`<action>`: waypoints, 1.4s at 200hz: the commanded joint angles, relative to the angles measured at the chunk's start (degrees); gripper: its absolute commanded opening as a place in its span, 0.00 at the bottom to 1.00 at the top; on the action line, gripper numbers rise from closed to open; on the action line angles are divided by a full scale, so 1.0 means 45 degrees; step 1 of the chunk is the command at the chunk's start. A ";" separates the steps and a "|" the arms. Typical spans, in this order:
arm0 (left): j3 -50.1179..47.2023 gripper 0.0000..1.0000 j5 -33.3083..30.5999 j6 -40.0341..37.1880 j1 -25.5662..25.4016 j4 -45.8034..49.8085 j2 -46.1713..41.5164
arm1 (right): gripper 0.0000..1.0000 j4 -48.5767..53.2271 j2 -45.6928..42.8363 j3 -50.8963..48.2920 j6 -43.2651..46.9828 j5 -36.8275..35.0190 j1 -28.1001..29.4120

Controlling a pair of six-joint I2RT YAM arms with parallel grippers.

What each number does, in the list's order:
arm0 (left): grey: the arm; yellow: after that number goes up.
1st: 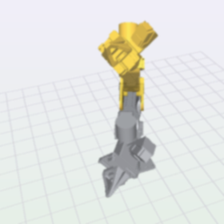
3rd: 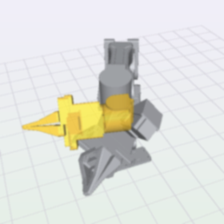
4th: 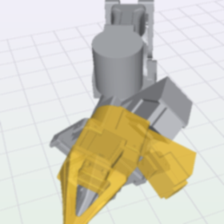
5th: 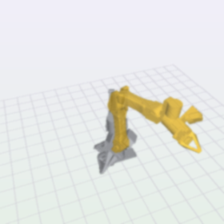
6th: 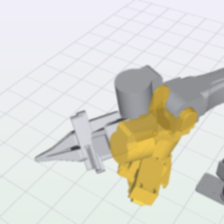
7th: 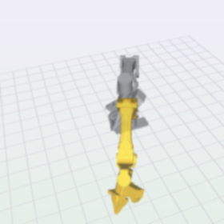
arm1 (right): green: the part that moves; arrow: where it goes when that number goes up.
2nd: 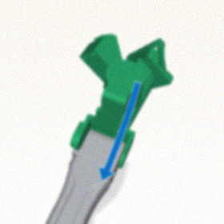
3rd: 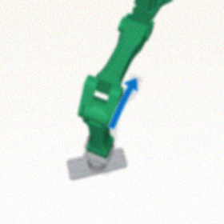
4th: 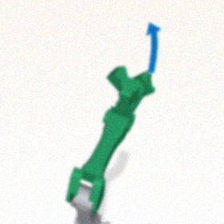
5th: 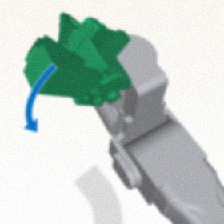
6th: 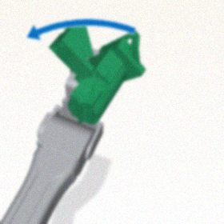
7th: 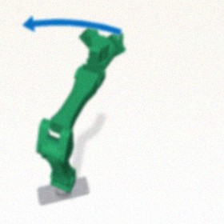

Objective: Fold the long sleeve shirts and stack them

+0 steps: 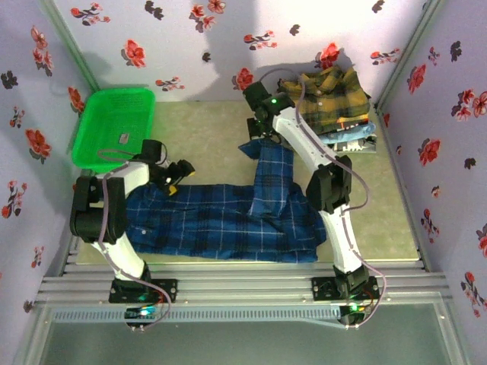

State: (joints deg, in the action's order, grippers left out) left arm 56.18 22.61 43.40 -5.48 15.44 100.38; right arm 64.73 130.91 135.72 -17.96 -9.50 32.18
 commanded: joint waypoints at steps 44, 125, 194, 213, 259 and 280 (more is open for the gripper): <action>0.0272 0.85 -0.0882 0.0237 0.1514 0.0520 0.1580 | 0.00 0.0973 -0.3020 -0.1735 -0.2822 -0.2231 0.1693; 0.1767 0.84 -0.0226 -0.0243 0.2736 0.0672 0.2770 | 0.00 -0.0794 -0.8222 -1.0465 -0.9079 -0.3921 0.4743; 0.2110 0.84 0.0886 0.0512 0.2013 0.0415 0.1340 | 0.00 -0.2098 -1.0164 -1.3397 -1.1119 -0.3237 0.6875; 0.2272 0.85 0.0950 0.0635 0.1763 0.0604 0.0697 | 0.00 -0.2156 -1.0617 -1.3793 -1.1494 -0.3299 0.7540; 0.3471 0.85 0.1443 0.0051 0.0641 0.2559 -0.0838 | 0.00 -0.2264 -1.1995 -1.5049 -1.2250 -0.3793 0.8523; 0.3425 0.85 0.1268 -0.0264 -0.0412 0.3297 -0.1657 | 0.00 -0.2048 -1.2397 -1.5296 -1.2270 -0.3990 0.8585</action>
State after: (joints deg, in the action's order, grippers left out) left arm 70.17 27.64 44.97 -2.07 24.36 98.43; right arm 54.83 77.41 68.36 -70.52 -23.97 70.30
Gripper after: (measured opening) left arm 0.853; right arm 0.065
